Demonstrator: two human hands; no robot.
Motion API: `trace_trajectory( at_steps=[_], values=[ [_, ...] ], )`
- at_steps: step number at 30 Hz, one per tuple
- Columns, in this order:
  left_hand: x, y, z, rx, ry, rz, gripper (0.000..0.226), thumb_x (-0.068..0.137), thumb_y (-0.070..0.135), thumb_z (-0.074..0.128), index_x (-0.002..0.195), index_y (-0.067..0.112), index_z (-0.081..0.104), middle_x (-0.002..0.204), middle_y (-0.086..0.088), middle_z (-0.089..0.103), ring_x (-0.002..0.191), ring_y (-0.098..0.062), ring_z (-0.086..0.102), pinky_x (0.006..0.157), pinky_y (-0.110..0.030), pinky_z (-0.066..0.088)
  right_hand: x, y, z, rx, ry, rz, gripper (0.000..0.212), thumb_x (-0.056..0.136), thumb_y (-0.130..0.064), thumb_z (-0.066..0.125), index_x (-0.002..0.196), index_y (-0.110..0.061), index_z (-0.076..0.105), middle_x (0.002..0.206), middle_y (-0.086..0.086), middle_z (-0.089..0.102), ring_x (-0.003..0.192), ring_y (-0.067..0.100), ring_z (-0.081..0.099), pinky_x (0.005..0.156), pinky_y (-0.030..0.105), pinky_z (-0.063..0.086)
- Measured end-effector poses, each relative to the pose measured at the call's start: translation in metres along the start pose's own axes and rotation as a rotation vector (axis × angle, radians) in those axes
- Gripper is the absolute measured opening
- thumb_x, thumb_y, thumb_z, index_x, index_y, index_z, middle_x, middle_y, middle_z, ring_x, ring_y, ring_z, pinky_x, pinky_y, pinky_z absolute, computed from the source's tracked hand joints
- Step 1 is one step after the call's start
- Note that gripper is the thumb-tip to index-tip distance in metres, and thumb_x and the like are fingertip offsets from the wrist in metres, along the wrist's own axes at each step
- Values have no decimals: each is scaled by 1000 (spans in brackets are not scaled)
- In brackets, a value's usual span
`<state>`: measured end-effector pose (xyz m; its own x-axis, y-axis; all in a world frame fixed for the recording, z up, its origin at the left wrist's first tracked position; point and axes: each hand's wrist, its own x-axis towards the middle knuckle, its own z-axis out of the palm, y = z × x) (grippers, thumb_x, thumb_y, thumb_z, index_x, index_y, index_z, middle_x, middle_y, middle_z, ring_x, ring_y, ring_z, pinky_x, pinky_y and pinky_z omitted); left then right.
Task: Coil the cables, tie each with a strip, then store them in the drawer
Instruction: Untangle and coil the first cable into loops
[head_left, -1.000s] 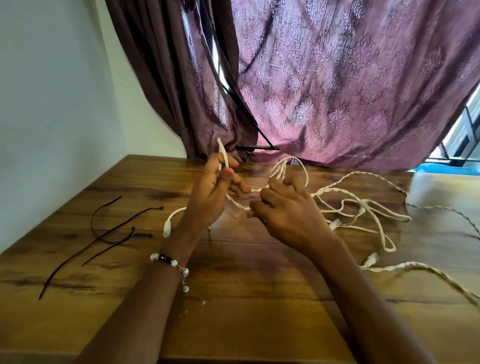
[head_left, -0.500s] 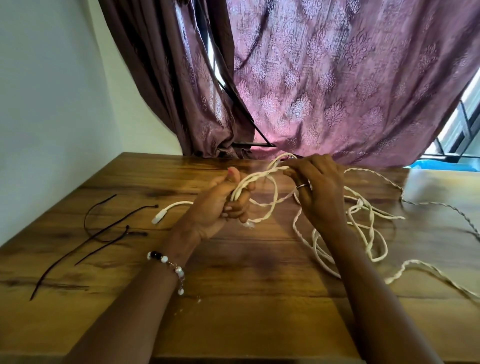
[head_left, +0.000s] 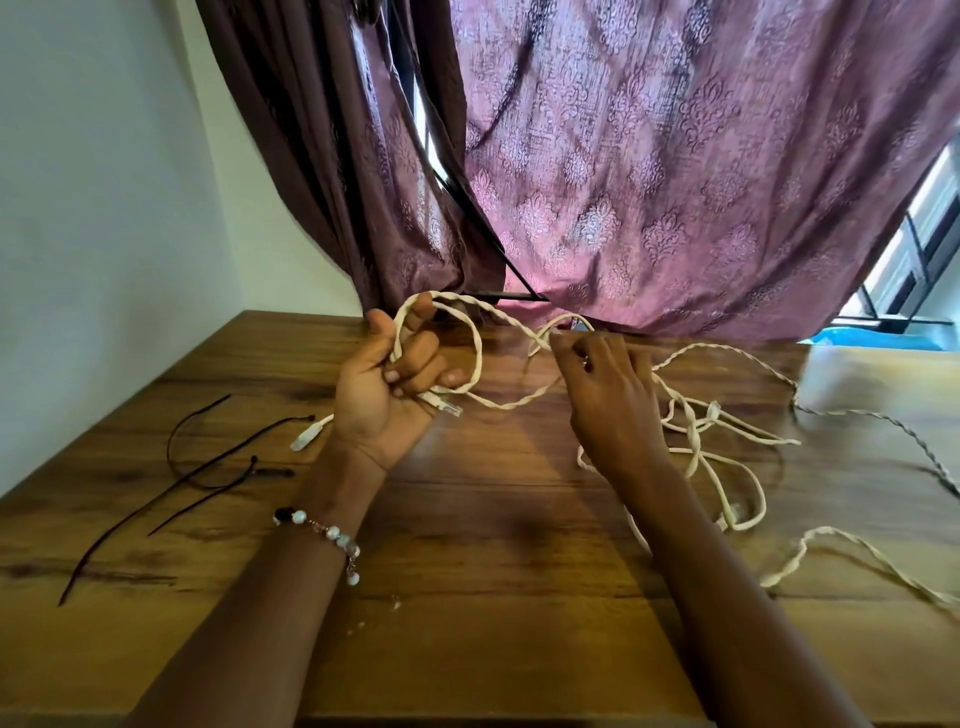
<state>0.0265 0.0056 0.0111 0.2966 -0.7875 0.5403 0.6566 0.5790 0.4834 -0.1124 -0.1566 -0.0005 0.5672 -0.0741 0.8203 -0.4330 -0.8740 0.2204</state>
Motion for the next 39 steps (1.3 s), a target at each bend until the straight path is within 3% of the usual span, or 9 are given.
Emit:
trace_trajectory(
  at_steps=[4, 8, 12, 16, 20, 23, 30, 34, 39],
  values=[
    [3, 0, 1, 108, 198, 123, 42, 91, 44, 33, 106, 11, 55, 48, 10, 34, 41, -4, 12, 41, -16, 27, 2, -7, -1, -20, 57, -139, 28, 87, -3, 42, 97, -2, 68, 89, 13, 63, 82, 33, 62, 71, 40, 49],
    [5, -1, 2, 177, 278, 228, 35, 88, 39, 38, 106, 12, 52, 65, 8, 53, 39, 0, 31, 35, -12, 26, 2, -21, -6, -46, 184, -262, 24, 93, -2, 46, 90, -5, 70, 82, 9, 63, 78, 30, 61, 78, 39, 43],
    [3, -4, 3, 389, 351, 279, 20, 96, 19, 39, 112, 12, 49, 79, 1, 66, 52, -5, 50, 39, -14, 37, -3, -38, -10, -98, 247, -297, 26, 93, -6, 45, 93, -13, 70, 83, 4, 62, 85, 26, 60, 93, 41, 38],
    [1, -14, 3, 747, 331, 193, 32, 99, 16, 37, 130, 12, 39, 94, -13, 68, 71, -13, 66, 60, -24, 55, -4, -44, -11, -130, 325, -349, 14, 90, -14, 56, 95, -18, 69, 86, 0, 64, 85, 23, 61, 93, 44, 36],
    [-2, -29, -3, 1257, 273, 96, 37, 100, 22, 40, 136, 13, 36, 75, 0, 58, 58, -4, 57, 55, -23, 49, 0, -39, -15, -112, 421, -321, 13, 90, -34, 65, 92, -21, 69, 76, -5, 64, 78, 19, 64, 89, 43, 34],
    [-3, -33, -3, 1321, 261, 64, 38, 95, 39, 42, 128, 21, 44, 64, 8, 57, 52, -6, 53, 49, -26, 47, 3, -34, -16, -147, 387, -215, 28, 88, -50, 63, 83, -22, 64, 70, -6, 60, 78, 18, 63, 89, 44, 32],
    [3, -28, 5, 874, 369, -8, 31, 103, 20, 31, 116, 3, 53, 46, 8, 34, 35, 0, 27, 34, -14, 21, 4, -14, -19, -161, 57, -80, 69, 89, -74, 28, 74, -19, 66, 74, 0, 66, 86, 26, 62, 101, 51, 21],
    [4, -18, 7, 496, 353, -32, 45, 95, 34, 33, 112, -2, 54, 43, 10, 39, 31, 2, 23, 35, -13, 9, 3, 13, -16, -179, 41, -74, 50, 94, -59, 37, 83, -19, 65, 86, 0, 68, 91, 26, 60, 104, 46, 18],
    [4, -21, 4, 523, 291, -224, 64, 96, 51, 19, 107, 0, 56, 39, 9, 36, 31, 2, 19, 39, -19, 4, 5, 28, -7, -173, 180, -12, 47, 101, -50, 30, 90, -20, 65, 81, -1, 67, 83, 26, 61, 99, 41, 22]
  ],
)
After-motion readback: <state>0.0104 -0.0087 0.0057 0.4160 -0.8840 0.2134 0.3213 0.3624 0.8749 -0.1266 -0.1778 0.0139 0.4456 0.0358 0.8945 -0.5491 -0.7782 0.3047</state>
